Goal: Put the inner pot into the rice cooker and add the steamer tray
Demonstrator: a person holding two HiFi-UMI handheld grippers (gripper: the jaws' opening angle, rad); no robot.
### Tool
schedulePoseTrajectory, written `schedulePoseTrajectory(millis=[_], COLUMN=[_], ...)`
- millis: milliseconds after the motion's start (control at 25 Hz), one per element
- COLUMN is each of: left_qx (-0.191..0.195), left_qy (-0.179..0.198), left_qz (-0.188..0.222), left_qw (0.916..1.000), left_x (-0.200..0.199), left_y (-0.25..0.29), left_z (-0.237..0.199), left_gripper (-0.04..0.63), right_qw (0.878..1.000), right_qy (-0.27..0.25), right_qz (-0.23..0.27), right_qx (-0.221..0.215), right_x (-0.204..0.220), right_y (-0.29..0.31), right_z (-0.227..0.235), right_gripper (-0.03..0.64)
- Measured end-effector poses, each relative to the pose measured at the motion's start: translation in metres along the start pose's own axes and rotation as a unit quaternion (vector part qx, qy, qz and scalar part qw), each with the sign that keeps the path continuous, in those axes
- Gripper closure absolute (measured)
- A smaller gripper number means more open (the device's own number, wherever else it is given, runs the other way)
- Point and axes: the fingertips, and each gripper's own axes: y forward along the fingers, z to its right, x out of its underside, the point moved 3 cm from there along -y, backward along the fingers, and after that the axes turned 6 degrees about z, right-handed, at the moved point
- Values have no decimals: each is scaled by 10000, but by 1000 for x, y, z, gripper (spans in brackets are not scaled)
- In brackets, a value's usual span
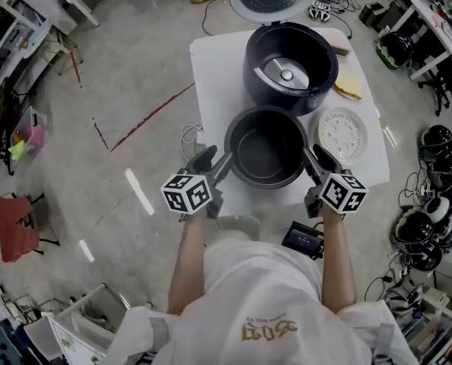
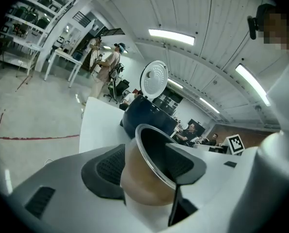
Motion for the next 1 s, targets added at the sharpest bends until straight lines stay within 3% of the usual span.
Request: schedulePoseTrajectory(millis=[320, 440, 600, 680, 1000], left_qx=[248, 182, 143, 79, -59], left_qy=[-421, -367, -702, -674, -875], left_qz=[-150, -314, -307, -404, -458], left_qw=[9987, 9987, 9970, 9969, 9951], left_x=[5, 8, 11, 15, 20], left_y=[12, 17, 15, 11, 9], left_z=[3, 4, 5, 4, -1], left_gripper=[331, 328, 356, 359, 410], right_qw=[9992, 9988, 9973, 9965, 9926], right_qy=[-1, -63, -117, -121, 124], right_qz=[-386, -489, -670, -755, -1065], right_qx=[71, -21, -265, -340, -567], right_x=[3, -4, -6, -3, 12], right_y=[16, 25, 37, 40, 46], right_z=[22, 28, 28, 26, 26], right_gripper=[420, 420, 420, 426, 436])
